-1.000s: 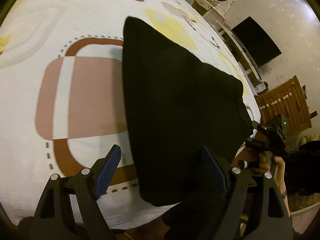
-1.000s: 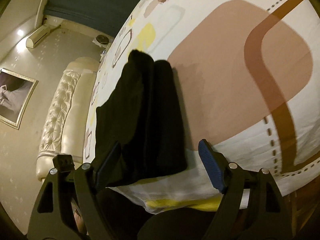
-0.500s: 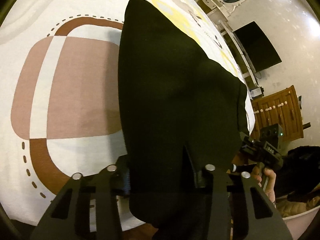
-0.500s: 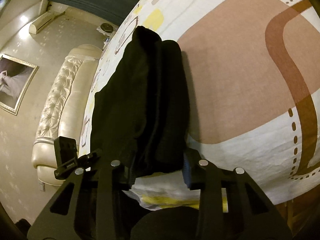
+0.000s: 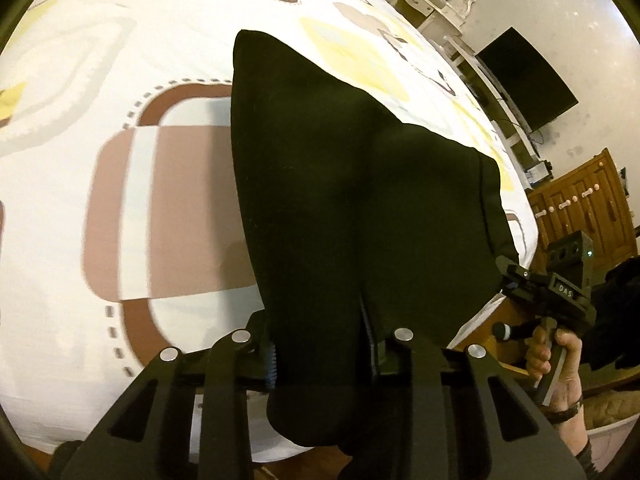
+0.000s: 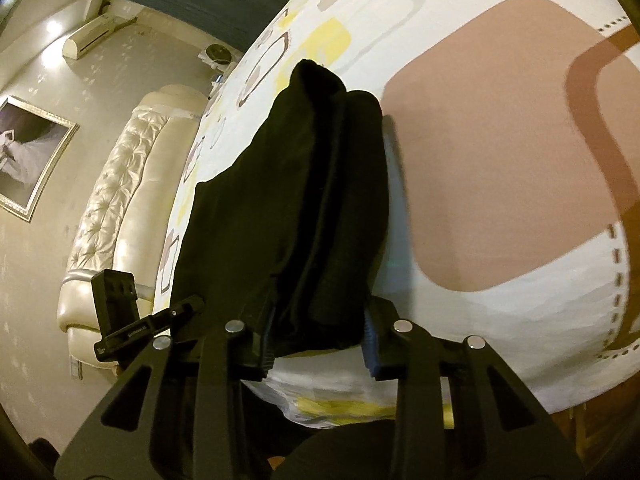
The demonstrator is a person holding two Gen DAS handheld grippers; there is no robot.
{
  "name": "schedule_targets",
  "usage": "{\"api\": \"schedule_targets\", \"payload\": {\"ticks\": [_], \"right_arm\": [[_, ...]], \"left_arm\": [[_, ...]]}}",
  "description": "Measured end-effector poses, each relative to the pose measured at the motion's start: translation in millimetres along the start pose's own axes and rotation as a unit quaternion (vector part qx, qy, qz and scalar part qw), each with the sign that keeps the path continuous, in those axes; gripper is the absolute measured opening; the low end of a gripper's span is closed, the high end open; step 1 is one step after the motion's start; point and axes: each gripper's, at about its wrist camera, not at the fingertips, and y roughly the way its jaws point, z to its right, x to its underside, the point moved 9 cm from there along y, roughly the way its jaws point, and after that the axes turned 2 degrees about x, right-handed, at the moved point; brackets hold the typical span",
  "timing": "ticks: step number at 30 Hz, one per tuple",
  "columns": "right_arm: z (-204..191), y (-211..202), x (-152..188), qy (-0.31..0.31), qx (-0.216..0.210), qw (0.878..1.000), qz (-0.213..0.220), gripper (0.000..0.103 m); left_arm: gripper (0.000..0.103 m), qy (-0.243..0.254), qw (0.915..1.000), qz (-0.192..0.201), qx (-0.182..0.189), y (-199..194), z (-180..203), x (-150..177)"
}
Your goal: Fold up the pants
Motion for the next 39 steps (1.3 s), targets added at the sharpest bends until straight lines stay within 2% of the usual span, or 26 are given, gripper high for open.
{"api": "schedule_targets", "payload": {"ticks": [6,16,20,24,28,32,34,35,36,39], "right_arm": [[-24,25,1,-0.018,-0.010,1.000,-0.020,0.033],[-67,72,2,-0.041,-0.035,0.997,-0.051,0.032],[-62,80,5,-0.038,-0.036,0.997,-0.059,0.032],[-57,80,7,-0.029,-0.039,0.997,-0.059,0.032],[-56,80,9,-0.024,-0.046,0.997,-0.058,0.034],[-55,75,11,-0.028,-0.046,0.997,-0.056,0.047],[-63,73,10,-0.027,-0.051,0.997,-0.051,0.059],[-64,69,9,-0.024,-0.059,0.997,-0.048,0.062],[-64,67,7,-0.024,-0.061,0.997,-0.044,0.066],[-65,58,-4,-0.026,-0.074,0.996,-0.035,0.072]], "left_arm": [[0.032,-0.010,0.9996,0.014,-0.023,-22,-26,0],[0.032,-0.044,0.9978,0.036,-0.036,-60,-75,7],[0.032,-0.056,0.9976,0.036,-0.020,-57,-83,12],[0.033,-0.037,0.9981,0.040,-0.028,-55,-78,12],[0.034,-0.043,0.9981,0.042,-0.016,-53,-80,11],[0.047,-0.041,0.9976,0.054,-0.019,-57,-82,13],[0.056,-0.024,0.9973,0.063,-0.029,-64,-80,17],[0.068,-0.015,0.9973,0.065,-0.031,-65,-80,17],[0.076,-0.005,0.9970,0.069,-0.033,-70,-79,18],[0.076,0.019,0.9947,0.095,-0.035,-88,-81,13]]}}
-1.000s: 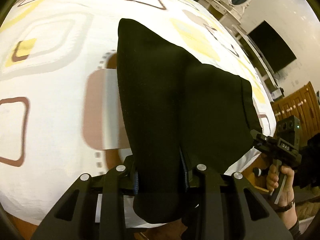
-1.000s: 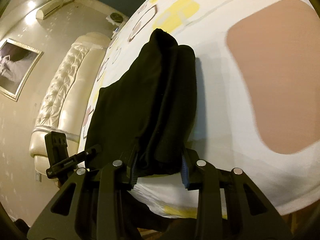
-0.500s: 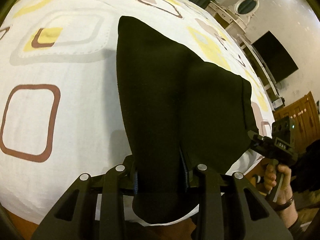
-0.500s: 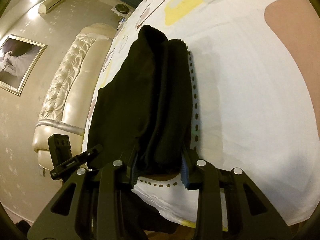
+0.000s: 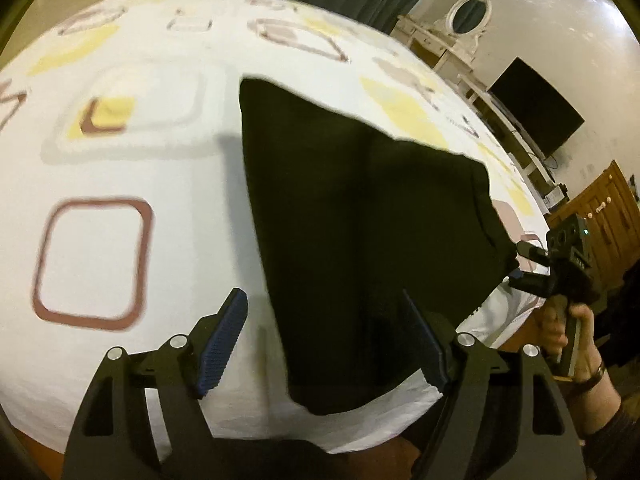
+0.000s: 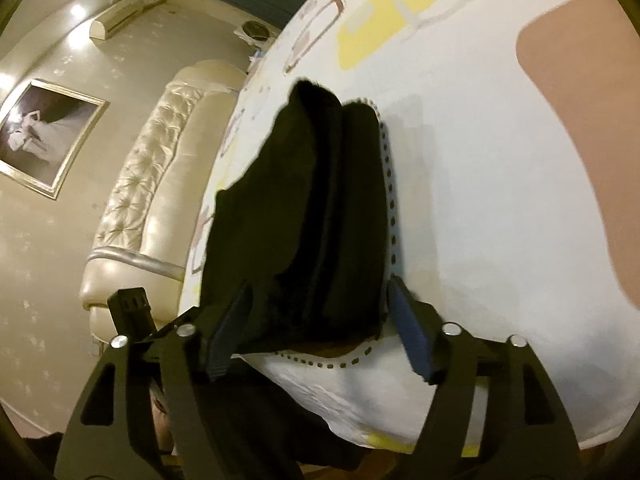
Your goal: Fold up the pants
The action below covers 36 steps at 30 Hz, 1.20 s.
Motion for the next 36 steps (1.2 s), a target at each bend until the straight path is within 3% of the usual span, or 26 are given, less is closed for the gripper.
{"api": "schedule_targets", "payload": {"ticks": [5,10,14,19,27,28,30,36], "right_arm": [[4,3,-33,0.013,-0.007,1.000,0.020,0.074],[4,21,-63,0.027,-0.021,0.999,0.027,0.074],[7,37,-82,0.027,-0.017,0.999,0.020,0.074],[11,55,-97,0.028,-0.014,1.000,0.005,0.075],[14,73,-100,0.012,-0.007,1.000,-0.028,0.075],[14,75,-100,0.009,-0.004,0.999,-0.031,0.070],[16,78,-98,0.002,0.008,0.999,-0.042,0.055],[14,77,-95,-0.007,0.013,0.999,-0.038,0.035]], "left_arm": [[0.077,-0.011,0.9998,0.001,0.018,4,-15,-25],[0.077,-0.050,0.9978,-0.017,0.040,31,-30,-46],[0.077,-0.053,0.9971,-0.032,0.043,54,-35,-60],[0.077,-0.055,0.9965,-0.038,0.049,75,-38,-80],[0.077,-0.090,0.9889,-0.049,0.108,90,-42,-88],[0.075,-0.089,0.9881,-0.049,0.115,90,-41,-88],[0.054,-0.090,0.9864,-0.054,0.127,92,-39,-87],[0.036,-0.067,0.9910,-0.060,0.099,93,-34,-84]]}}
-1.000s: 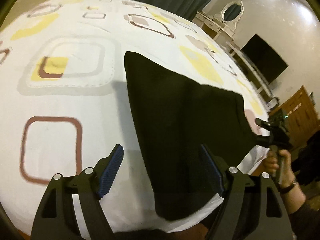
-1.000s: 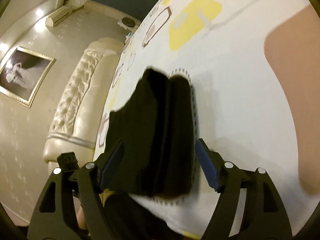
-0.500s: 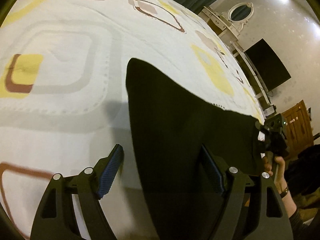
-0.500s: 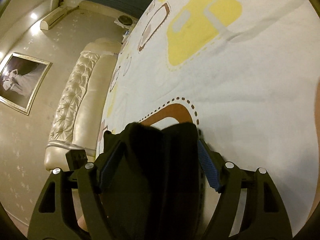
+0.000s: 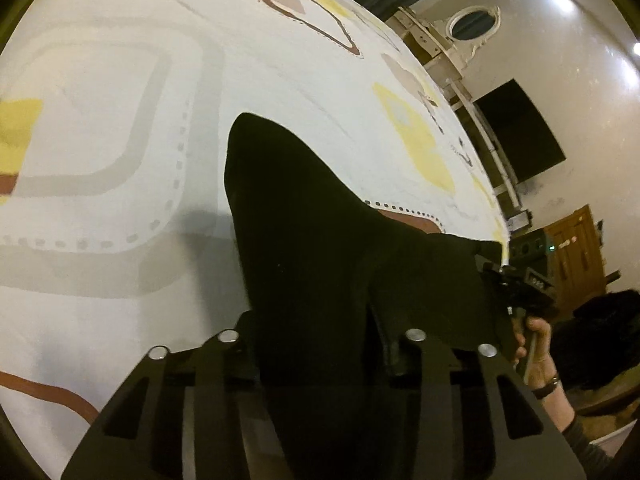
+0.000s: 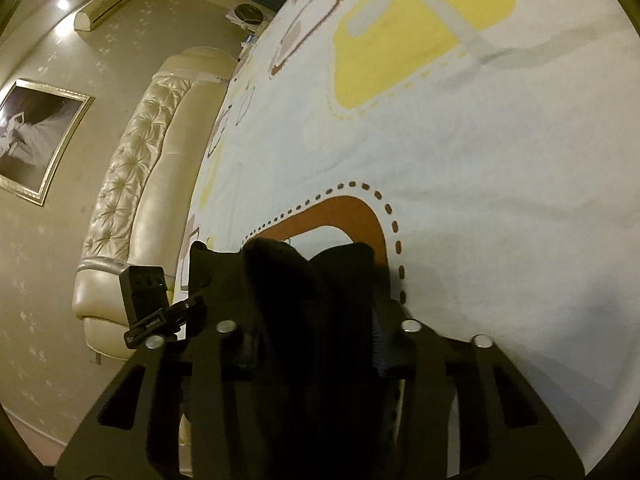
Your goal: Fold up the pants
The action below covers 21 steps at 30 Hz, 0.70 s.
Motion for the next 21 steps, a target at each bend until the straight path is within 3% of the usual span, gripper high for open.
{"api": "schedule_targets", "payload": {"ticks": [7,11,21], "right_arm": [[-16,-7,-5,-0.034,0.016,0.999,0.032,0.029],[-27,-5,-22,-0.045,0.013,0.998,0.044,0.029],[-44,22,-83,-0.055,0.017,0.997,0.056,0.029]], "left_arm": [[0.027,0.047,0.9971,0.014,-0.058,-11,14,-10],[0.026,0.065,0.9936,0.034,-0.085,-16,16,-32],[0.026,0.051,0.9907,0.041,-0.119,-4,-11,-92]]}}
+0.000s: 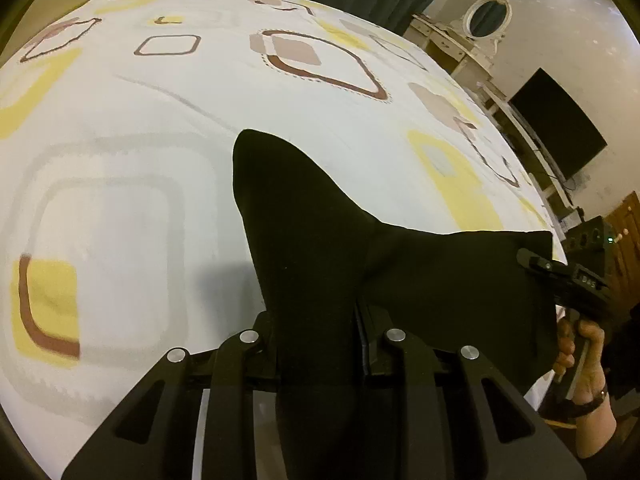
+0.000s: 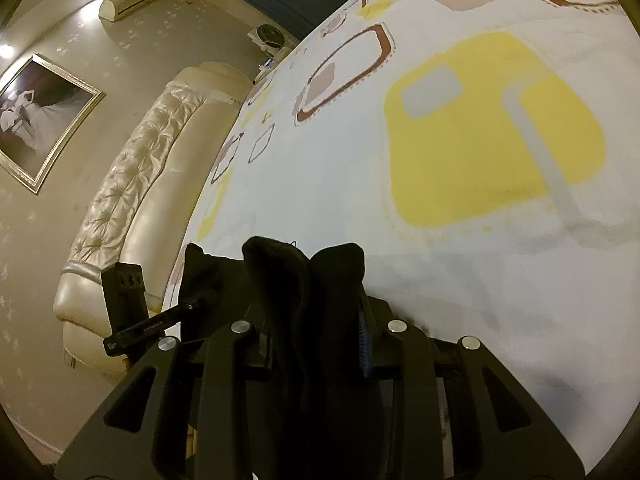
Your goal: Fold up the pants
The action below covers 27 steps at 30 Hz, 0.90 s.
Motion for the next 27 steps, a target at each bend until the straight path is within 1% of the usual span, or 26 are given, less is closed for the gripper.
{"api": "schedule_targets", "payload": {"ticks": [3,7,11,14,20,27], "right_arm": [[1,10,-13,0.002,0.003,1.000,0.000,0.029],[8,22,-26,0.008,0.006,1.000,-0.001,0.028],[19,34,-34,0.019,0.011,1.000,-0.009,0.028],[30,41,-32,0.031,0.010,0.999,-0.016,0.029],[48,50,-28,0.069,-0.009,0.997,-0.018,0.029],[49,51,-27,0.072,-0.014,0.997,-0.019,0.029]], "left_arm": [[0.026,0.001,1.0000,0.001,-0.010,6,-5,-12],[0.026,0.013,0.9994,0.003,-0.031,16,-10,-30],[0.026,0.019,0.9987,-0.006,-0.046,29,-17,-34],[0.026,0.020,0.9988,-0.005,-0.045,34,-22,-32],[0.027,0.014,0.9993,0.006,-0.034,35,-25,-29],[0.027,0.018,0.9993,0.015,-0.029,37,-25,-29]]}}
